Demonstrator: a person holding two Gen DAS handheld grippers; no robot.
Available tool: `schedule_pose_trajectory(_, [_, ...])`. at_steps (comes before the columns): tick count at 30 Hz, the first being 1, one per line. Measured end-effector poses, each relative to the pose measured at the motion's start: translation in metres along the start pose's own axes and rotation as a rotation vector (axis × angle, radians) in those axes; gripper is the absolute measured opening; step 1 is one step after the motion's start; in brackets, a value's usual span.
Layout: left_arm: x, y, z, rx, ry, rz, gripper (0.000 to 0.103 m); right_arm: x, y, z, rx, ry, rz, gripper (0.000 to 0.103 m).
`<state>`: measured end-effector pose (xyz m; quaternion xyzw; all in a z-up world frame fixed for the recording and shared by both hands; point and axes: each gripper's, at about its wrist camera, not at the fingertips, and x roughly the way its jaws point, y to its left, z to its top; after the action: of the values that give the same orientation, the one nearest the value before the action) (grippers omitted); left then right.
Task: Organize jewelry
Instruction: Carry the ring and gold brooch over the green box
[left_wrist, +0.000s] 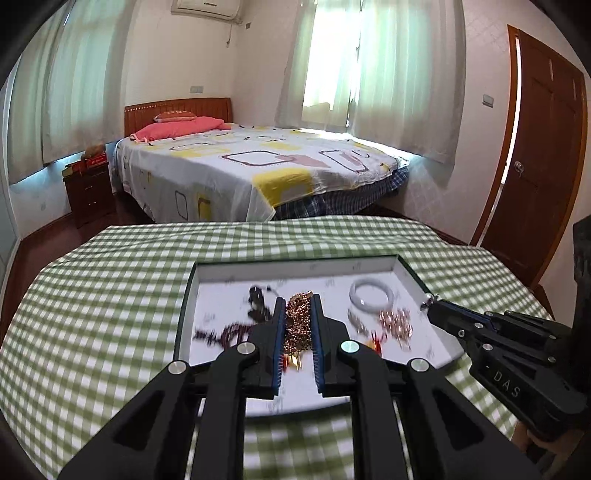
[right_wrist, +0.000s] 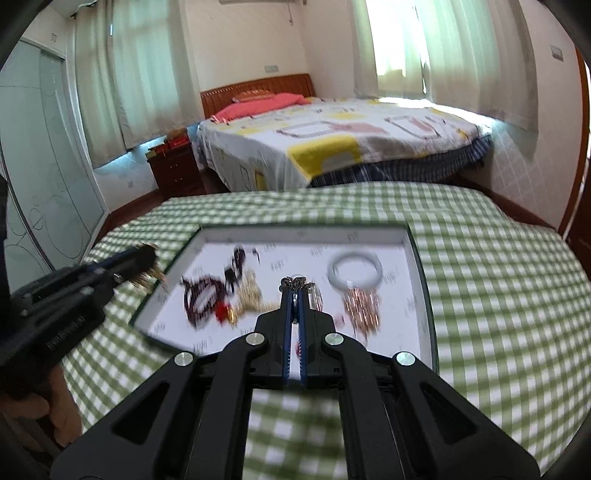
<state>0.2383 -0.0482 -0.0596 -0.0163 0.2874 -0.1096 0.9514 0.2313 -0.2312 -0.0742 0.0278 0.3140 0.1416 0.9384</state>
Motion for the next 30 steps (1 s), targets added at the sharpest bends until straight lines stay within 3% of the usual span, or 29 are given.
schedule_pose_trajectory(6, [0.031,0.003,0.021,-0.005,-0.014,0.015,0.014,0.026,-0.001,0.031,-0.016,-0.035,0.0,0.004])
schedule_pose_trajectory(12, [0.067,-0.001,0.034,0.012,-0.002,0.03,0.013,0.07,-0.004,0.048,-0.01,-0.009,0.003,0.004])
schedule_pose_trajectory(20, [0.129,0.011,0.03,-0.042,0.16,0.029,0.014,0.125,-0.02,0.044,0.021,0.096,-0.006,0.004])
schedule_pose_trajectory(30, [0.159,0.02,0.021,-0.055,0.268,0.069,0.014,0.159,-0.022,0.037,0.024,0.218,-0.017,0.004])
